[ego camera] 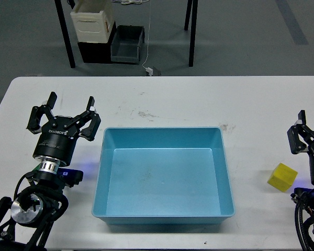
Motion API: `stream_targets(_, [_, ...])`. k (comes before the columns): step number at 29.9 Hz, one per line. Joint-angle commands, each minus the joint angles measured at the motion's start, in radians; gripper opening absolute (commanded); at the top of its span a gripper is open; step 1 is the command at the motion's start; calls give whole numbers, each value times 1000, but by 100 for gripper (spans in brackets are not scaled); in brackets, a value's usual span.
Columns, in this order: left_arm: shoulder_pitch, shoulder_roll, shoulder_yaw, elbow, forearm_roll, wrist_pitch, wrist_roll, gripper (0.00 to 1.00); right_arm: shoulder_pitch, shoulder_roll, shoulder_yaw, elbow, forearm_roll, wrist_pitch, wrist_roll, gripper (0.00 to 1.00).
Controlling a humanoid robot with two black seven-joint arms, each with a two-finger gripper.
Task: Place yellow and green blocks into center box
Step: 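Move the right gripper toward the yellow cube beside the box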
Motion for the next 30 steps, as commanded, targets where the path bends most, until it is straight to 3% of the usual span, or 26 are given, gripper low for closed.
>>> stream_targets(1, [1,0,2,3,1,1,-1,100,-7,1,5,0,-1,16,8,100])
stream_targets(7, [13,2,6,0,3,-57,0,100,-20,-24,28,-18,-68,64,16,100])
stream_targets(13, [13,5,5,3,5,-61,-1,100,38,-142,188,-34,-524,63,25,100])
stream_targets(18, [13,5,6,12,5,-69,-3,100,223,-235,196,-37,-951,29,23,100])
stream_targets(21, [13,3,6,12,5,-71,-3,100,326,-299,168,-37,-1184,-49,17,100])
stream_targets(25, [13,3,5,14,5,-69,-3,100,465,-521,-6,-52,-1602,-68,27,100])
stream_targets(27, [13,3,5,14,5,-69,-3,100,535,-653,-133,-69,-1745,-59,52,100])
stream_targets(30, [13,3,5,14,5,-69,-3,100,703,-799,-389,-124,-1861,-56,190,100])
